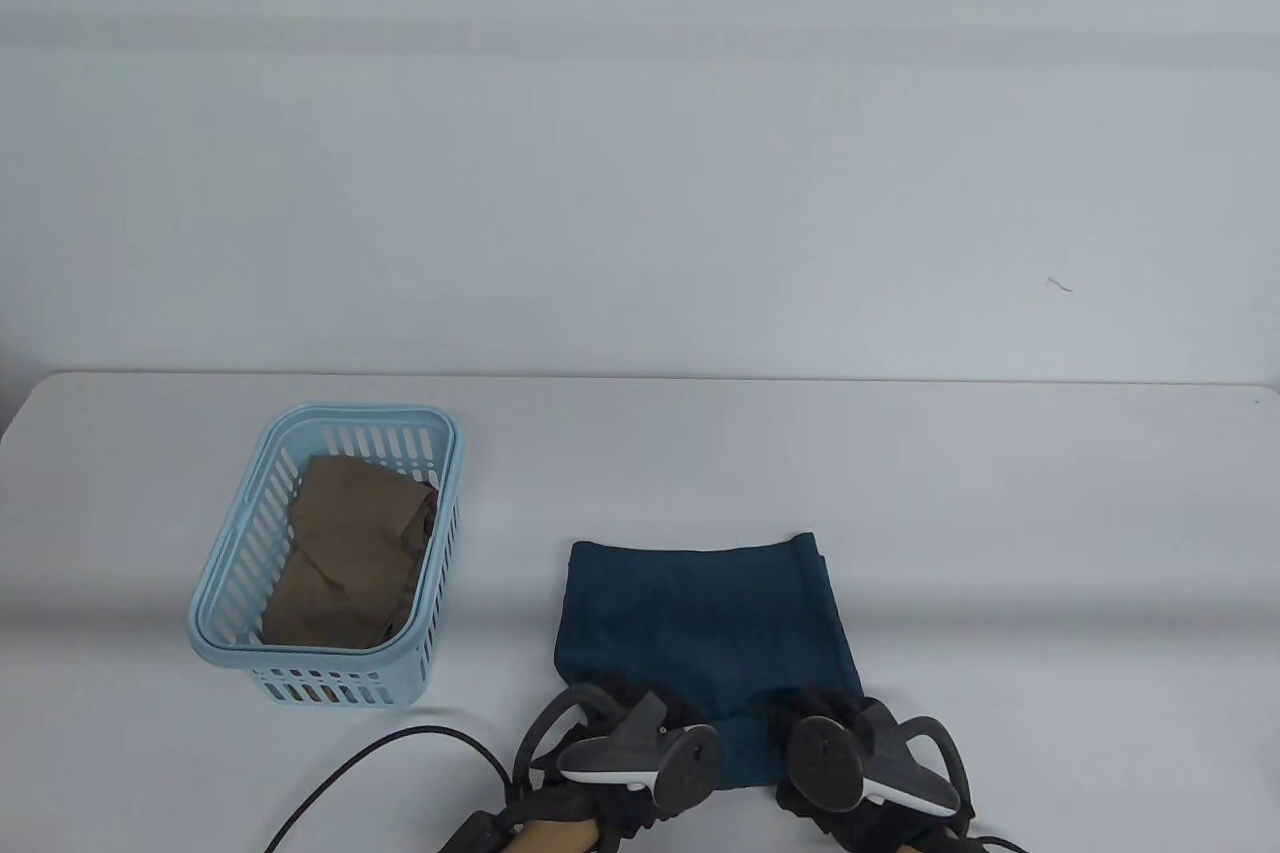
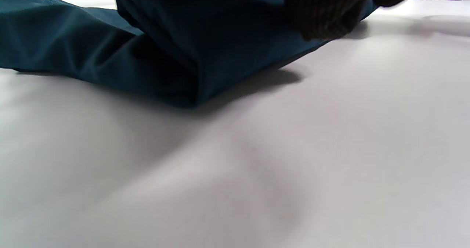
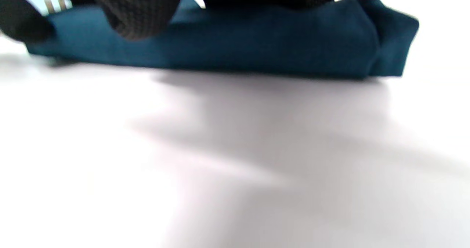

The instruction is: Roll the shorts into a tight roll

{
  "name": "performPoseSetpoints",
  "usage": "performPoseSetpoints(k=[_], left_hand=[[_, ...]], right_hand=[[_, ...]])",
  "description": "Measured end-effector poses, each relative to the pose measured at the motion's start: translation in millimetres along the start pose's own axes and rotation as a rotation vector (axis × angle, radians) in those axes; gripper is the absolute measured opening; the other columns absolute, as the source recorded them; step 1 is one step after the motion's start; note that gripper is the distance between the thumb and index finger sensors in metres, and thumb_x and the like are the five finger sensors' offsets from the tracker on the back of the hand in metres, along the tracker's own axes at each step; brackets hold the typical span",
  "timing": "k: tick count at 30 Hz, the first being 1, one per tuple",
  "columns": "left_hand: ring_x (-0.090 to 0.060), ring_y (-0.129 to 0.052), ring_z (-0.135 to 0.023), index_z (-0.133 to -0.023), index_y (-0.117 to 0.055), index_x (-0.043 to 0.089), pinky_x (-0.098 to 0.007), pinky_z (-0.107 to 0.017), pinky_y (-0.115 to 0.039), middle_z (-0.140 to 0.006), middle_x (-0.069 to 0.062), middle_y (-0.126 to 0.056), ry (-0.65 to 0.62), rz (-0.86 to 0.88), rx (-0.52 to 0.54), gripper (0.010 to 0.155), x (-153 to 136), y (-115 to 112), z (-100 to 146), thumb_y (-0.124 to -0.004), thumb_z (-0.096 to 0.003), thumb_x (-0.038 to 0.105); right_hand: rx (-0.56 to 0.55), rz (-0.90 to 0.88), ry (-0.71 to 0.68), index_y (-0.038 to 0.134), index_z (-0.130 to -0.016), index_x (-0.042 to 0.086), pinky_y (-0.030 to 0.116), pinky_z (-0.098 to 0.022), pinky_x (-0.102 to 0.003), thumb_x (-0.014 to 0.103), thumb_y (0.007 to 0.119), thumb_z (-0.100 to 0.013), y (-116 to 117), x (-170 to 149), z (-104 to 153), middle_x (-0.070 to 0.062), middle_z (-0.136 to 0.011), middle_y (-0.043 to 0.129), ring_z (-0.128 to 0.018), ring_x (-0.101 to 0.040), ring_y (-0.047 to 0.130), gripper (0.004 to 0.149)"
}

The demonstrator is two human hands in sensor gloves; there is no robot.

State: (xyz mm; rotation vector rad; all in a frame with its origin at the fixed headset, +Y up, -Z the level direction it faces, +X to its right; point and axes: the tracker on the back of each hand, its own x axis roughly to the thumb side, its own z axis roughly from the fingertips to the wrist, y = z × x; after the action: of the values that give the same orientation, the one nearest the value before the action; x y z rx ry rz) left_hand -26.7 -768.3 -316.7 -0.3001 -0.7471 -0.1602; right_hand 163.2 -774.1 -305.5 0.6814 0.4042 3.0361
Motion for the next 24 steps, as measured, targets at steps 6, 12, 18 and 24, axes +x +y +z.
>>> performPoseSetpoints(k=[6,12,18,24], left_hand=[[-0.048,-0.066,-0.096,-0.108,-0.047,0.004,-0.072,-0.069,-0.043,-0.109,-0.025,-0.058,-0.006,-0.011,0.032,0.077,0,-8,-3,-0.073,-0.0473,0.043],[-0.043,-0.081,-0.092,-0.106,-0.054,0.003,-0.071,-0.068,-0.051,-0.103,-0.023,-0.076,0.004,0.218,0.026,0.064,-16,5,1,-0.065,-0.0512,0.034],[-0.034,-0.092,-0.083,-0.105,-0.061,0.007,-0.07,-0.067,-0.054,-0.093,-0.014,-0.089,0.018,0.304,0.064,0.06,-22,6,5,-0.061,-0.0493,0.03],[-0.025,-0.098,-0.068,-0.102,-0.066,0.013,-0.07,-0.066,-0.056,-0.079,-0.004,-0.094,0.017,0.28,0.071,0.056,-18,2,2,-0.059,-0.0491,0.03]], right_hand=[[-0.073,0.061,0.001,0.049,-0.102,0.014,0.038,-0.07,-0.068,0.037,0.069,-0.047,2,5,-5,-0.013,-0.107,0.051,-0.097,-0.039,0.053,0.063],[-0.037,-0.119,0.015,0.059,-0.1,0.013,0.042,-0.068,-0.069,0.036,0.061,-0.049,-8,-5,-5,-0.014,-0.104,0.062,-0.094,-0.039,0.063,0.056],[0.02,-0.363,0.046,0.07,-0.094,0.01,0.041,-0.067,-0.071,0.036,0.055,-0.05,-10,-15,-5,-0.017,-0.095,0.074,-0.085,-0.04,0.071,0.054],[0.027,-0.331,0.08,0.075,-0.087,0.009,0.04,-0.067,-0.072,0.037,0.052,-0.051,-9,-15,-7,-0.016,-0.084,0.081,-0.073,-0.038,0.078,0.051]])
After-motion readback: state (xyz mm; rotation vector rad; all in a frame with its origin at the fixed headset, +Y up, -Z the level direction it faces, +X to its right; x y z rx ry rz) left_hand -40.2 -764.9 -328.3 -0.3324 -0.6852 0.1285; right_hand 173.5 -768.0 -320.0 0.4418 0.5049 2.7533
